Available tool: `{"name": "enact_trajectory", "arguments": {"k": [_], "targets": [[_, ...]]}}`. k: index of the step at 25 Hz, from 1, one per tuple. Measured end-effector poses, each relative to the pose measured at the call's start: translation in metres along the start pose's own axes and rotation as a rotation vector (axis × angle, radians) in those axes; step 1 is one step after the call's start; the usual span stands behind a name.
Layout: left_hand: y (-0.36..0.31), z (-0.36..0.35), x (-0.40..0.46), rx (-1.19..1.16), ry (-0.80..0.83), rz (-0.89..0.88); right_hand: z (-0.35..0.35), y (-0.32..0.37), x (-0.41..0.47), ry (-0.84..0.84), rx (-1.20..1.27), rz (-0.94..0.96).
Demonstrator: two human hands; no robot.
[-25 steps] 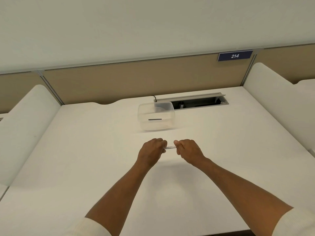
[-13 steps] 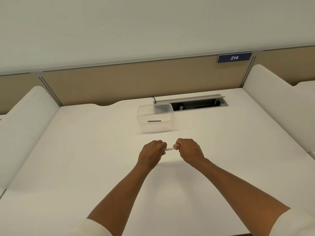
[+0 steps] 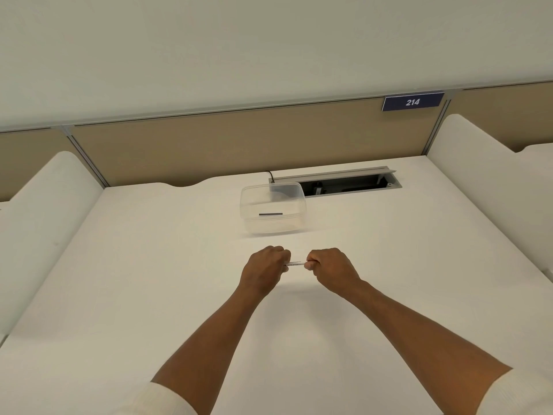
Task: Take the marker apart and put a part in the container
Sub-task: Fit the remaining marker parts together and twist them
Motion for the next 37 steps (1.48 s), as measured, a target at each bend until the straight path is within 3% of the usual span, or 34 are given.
{"name": "enact_trajectory", "arguments": {"k": [5, 11, 17, 21, 23, 27, 29, 35, 37], "targets": [[0.000, 0.000, 0.001, 0.039, 0.000, -0.031, -0.003, 0.000, 0.002, 0.059, 0.104, -0.021], [0.004, -0.005, 0.002, 0.018, 0.019, -0.018, -0.009, -0.006, 0.008, 0.168, 0.306, -0.200], [0.006, -0.001, 0.008, -0.014, 0.000, -0.007, 0.005, 0.006, 0.013, 0.052, -0.079, -0.019], [0.007, -0.003, 0.006, -0.016, -0.011, -0.010, 0.001, 0.002, 0.014, 0.052, -0.132, -0.023], [0.005, -0.004, 0.006, -0.005, -0.016, -0.026, -0.001, 0.001, 0.015, 0.083, -0.067, -0.080], [0.001, 0.000, 0.007, 0.047, -0.028, -0.071, -0.009, -0.010, 0.011, 0.172, 0.369, -0.287], [-0.001, 0.000, 0.007, 0.078, -0.021, -0.105, -0.014, -0.012, 0.006, 0.223, 0.466, -0.338], [-0.007, 0.001, 0.009, 0.112, -0.104, -0.172, -0.017, 0.000, 0.011, 0.234, 0.203, -0.122], [-0.005, 0.000, 0.014, 0.037, -0.157, -0.099, -0.018, -0.004, 0.011, 0.203, 0.188, -0.137]]}}
Point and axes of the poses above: each hand's wrist, its own x-axis towards the middle knuckle, its own z-axis out of the back of the hand, y = z × x, the point moved 7 cm from there along x, towards the middle knuckle, and after that the axes turned 7 degrees about x, right-handed, at the moved point
